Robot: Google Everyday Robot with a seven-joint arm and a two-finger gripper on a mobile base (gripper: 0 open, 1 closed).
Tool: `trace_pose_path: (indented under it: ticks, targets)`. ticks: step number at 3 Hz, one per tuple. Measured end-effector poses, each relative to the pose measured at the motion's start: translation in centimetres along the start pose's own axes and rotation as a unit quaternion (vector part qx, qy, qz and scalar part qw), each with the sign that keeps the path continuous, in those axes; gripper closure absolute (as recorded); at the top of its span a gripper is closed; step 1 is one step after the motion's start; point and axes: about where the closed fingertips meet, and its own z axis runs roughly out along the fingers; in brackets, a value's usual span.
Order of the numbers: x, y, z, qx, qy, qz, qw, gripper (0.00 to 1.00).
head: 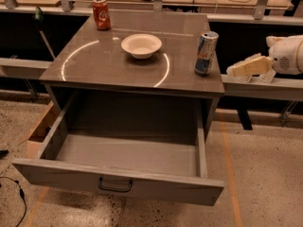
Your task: Place redbull can into top drawer
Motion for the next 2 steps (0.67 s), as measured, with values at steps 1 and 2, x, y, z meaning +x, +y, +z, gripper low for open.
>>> trace_pose_path:
  ticks: [1,2]
  targets:
    - [-0.2,0.7,3.1,-0.028,-0.024,0.032,0.9988,0.0]
    - [-0.4,1.6,5.4,-0.065,-0.048,0.055,0.9952,0.0]
